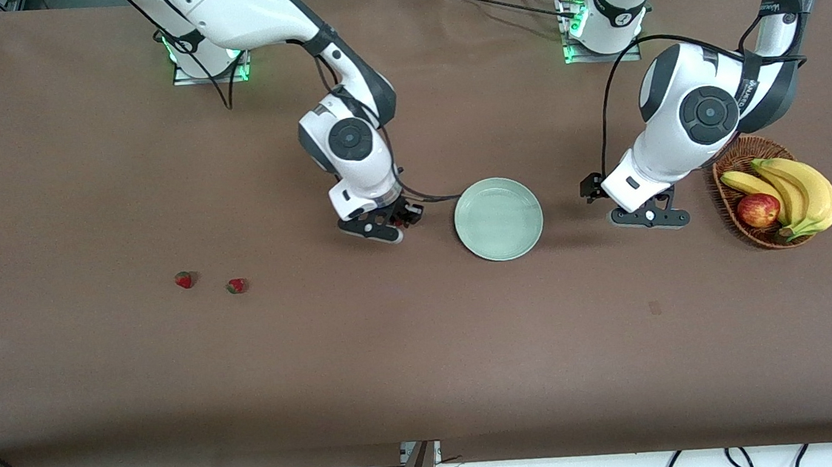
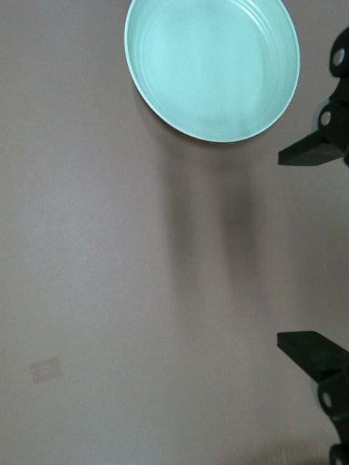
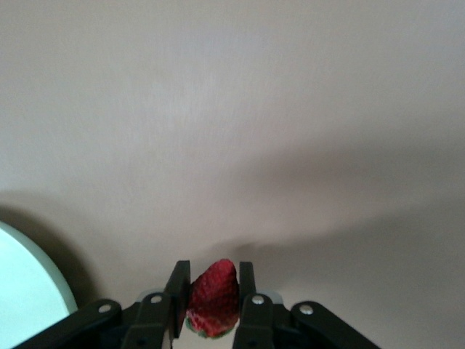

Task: Collect all strawberries into plate
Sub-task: 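Set the strawberry on the table beside the plate, open the right gripper, then grasp the strawberry with the left gripper while the right gripper reaches another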

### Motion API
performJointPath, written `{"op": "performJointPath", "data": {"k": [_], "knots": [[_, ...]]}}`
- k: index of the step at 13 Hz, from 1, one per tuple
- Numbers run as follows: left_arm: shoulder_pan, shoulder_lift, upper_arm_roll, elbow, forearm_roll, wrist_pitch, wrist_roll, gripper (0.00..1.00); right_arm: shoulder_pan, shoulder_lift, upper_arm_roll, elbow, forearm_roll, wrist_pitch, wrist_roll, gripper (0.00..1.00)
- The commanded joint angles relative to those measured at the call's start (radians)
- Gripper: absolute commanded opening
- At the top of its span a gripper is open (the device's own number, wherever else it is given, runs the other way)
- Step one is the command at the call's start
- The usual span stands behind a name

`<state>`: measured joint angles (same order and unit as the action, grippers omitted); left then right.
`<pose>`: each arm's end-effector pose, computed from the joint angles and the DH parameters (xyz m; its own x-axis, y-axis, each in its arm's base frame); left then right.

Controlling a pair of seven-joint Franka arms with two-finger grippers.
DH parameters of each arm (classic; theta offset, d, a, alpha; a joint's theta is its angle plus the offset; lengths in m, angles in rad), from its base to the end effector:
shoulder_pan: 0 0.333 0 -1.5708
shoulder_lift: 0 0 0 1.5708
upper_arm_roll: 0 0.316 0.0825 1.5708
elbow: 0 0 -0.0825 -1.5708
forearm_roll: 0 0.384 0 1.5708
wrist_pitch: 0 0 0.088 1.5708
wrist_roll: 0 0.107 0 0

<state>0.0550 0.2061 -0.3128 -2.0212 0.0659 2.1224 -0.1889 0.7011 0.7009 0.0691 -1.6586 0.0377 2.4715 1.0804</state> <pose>0.5590 -0.1398 0.3463 0.9904 -0.1019 -0.0938 -0.1030 -0.9947 -0.0074 0.5034 0.4800 0.2115 0.9371 -0.3490 -0.0104 -0.3473 -0.9285 -0.1315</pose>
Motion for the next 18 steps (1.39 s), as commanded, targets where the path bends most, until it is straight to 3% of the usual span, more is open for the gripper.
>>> {"op": "performJointPath", "data": {"k": [1, 2, 3, 4, 6, 10, 13, 15, 18], "knots": [[0.015, 0.007, -0.005, 0.012, -0.021, -0.019, 0.031, 1.0, 0.027, 0.048, -0.011, 0.04, 0.001, 0.007, 0.064, 0.29], [0.017, 0.012, -0.005, 0.013, -0.021, -0.019, 0.031, 1.0, 0.034, 0.048, -0.011, 0.039, 0.002, 0.021, 0.07, 0.46], [0.016, 0.013, -0.005, 0.013, -0.021, -0.019, 0.031, 1.0, 0.034, 0.043, -0.014, 0.04, 0.002, 0.02, 0.07, 0.89], [0.016, 0.015, -0.005, 0.015, -0.023, -0.018, 0.031, 1.0, 0.031, 0.032, -0.021, 0.04, 0.001, 0.011, 0.056, 1.0], [0.016, 0.022, -0.005, 0.018, -0.024, -0.018, 0.029, 1.0, -0.011, -0.041, -0.043, 0.052, -0.001, -0.102, 0.02, 1.0], [-0.026, 0.029, -0.011, 0.019, -0.118, -0.004, -0.004, 1.0, -0.22, -0.162, -0.046, 0.082, 0.013, -0.389, -0.378, 1.0], [-0.197, 0.067, -0.011, 0.025, -0.121, 0.12, -0.261, 1.0, -0.325, -0.188, -0.102, 0.077, 0.011, -0.473, -0.678, 1.0], [-0.323, 0.166, -0.005, 0.12, -0.088, 0.154, -0.441, 1.0, -0.347, -0.187, -0.172, 0.054, 0.013, -0.465, -0.868, 1.0], [-0.47, 0.344, -0.006, 0.309, 0.134, 0.153, -0.801, 1.0, -0.414, -0.152, -0.178, 0.026, 0.018, -0.445, -0.958, 1.0]]}}
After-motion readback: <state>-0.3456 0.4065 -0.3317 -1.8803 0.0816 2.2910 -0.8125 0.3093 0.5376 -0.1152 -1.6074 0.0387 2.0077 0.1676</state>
